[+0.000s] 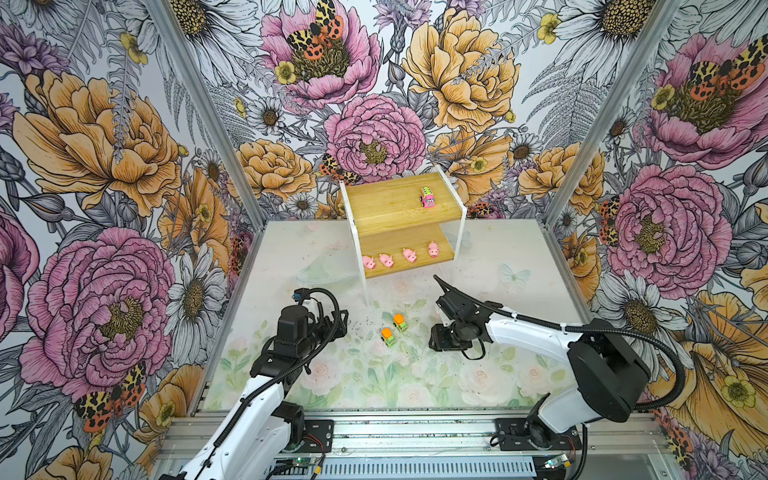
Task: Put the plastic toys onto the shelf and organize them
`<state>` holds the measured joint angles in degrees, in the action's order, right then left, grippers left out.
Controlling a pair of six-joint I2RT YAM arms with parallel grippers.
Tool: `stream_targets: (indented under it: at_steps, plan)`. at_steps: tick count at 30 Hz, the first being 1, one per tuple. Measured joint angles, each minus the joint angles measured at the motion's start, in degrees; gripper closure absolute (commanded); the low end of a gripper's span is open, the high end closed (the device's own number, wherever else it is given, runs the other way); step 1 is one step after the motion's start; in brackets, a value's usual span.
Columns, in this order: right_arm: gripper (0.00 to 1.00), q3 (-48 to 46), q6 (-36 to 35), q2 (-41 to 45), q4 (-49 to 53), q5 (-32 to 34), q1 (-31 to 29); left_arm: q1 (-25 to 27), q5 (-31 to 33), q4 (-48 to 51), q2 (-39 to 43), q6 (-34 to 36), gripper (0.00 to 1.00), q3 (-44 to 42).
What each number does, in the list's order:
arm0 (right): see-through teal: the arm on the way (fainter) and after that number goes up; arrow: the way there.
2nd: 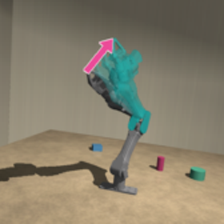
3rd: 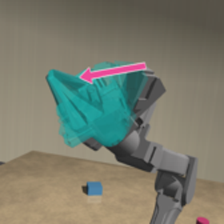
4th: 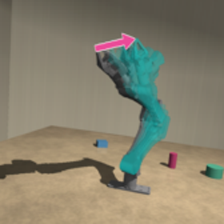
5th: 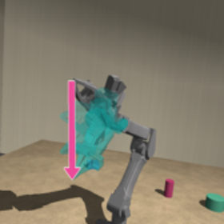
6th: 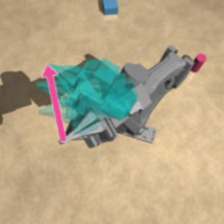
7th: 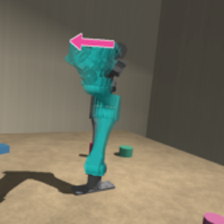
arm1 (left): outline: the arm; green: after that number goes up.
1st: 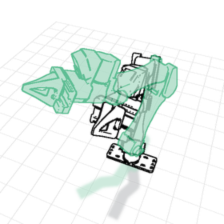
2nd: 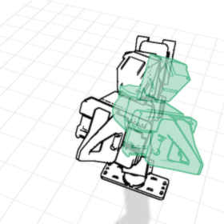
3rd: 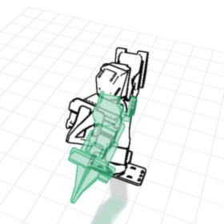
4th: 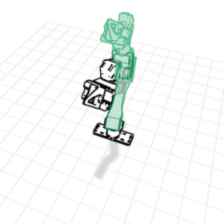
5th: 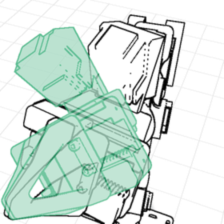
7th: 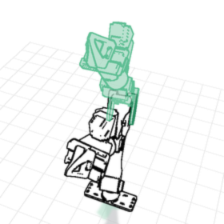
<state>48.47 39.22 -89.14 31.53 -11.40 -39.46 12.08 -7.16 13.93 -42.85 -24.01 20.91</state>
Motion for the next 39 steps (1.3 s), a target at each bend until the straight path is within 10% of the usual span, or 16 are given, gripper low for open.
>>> stream_targets:
  at_steps: [26, 39]
  plan:
    - [0.40, -2.01, 7.98, 1.42, -0.72, 16.22, 12.87, -0.33, 0.02, 0.02, 1.18, 0.11, 0.01, -0.02]
    - [0.55, 1.46, -0.09, -0.72, -1.18, 7.39, 15.47, -0.61, 0.02, 0.00, 1.18, 0.11, 0.01, -0.02]
